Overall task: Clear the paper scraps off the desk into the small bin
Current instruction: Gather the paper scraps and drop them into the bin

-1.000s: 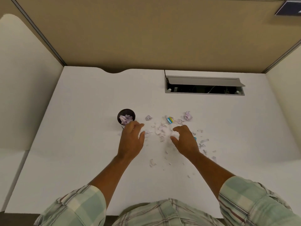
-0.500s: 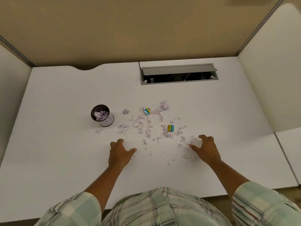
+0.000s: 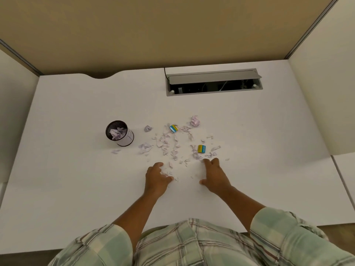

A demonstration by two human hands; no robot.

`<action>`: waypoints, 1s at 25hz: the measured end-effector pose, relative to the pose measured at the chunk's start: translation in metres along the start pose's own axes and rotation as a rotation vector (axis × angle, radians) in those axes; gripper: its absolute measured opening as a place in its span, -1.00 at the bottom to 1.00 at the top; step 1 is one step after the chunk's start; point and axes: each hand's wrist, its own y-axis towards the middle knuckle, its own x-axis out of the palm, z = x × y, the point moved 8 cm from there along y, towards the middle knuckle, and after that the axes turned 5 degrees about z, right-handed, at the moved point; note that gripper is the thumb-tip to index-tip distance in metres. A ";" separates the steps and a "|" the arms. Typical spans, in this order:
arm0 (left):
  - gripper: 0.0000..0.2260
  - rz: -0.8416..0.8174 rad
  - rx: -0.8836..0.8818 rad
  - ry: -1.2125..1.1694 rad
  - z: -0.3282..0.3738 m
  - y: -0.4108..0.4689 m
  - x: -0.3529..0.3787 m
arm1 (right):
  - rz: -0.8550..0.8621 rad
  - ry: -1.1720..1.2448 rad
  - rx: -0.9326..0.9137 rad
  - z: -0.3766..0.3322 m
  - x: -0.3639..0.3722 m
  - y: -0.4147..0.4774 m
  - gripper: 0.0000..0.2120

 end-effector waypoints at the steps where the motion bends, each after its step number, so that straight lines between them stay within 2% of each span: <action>1: -0.42 -0.007 0.009 -0.002 0.004 0.002 -0.001 | -0.018 0.004 -0.036 -0.014 0.005 0.002 -0.15; 5: -0.52 0.124 0.120 0.062 0.015 0.021 -0.026 | -0.048 0.058 -0.107 -0.057 0.005 0.018 -0.19; 9: -0.53 0.264 0.188 0.173 0.028 0.048 -0.060 | 0.145 0.142 -0.123 -0.073 -0.050 0.057 -0.41; 13: -0.44 0.197 0.260 0.334 0.049 0.078 -0.065 | 0.234 0.023 -0.101 -0.076 -0.098 0.113 -0.44; 17: -0.24 0.070 0.232 0.488 0.066 0.103 -0.053 | 0.114 -0.156 -0.087 -0.082 -0.105 0.155 -0.30; 20: -0.16 0.030 0.202 0.588 0.072 0.119 -0.050 | 0.018 -0.236 -0.135 -0.090 -0.088 0.164 -0.27; 25: -0.16 -0.014 0.290 0.702 0.082 0.123 -0.039 | -0.035 -0.381 -0.234 -0.110 -0.050 0.134 -0.29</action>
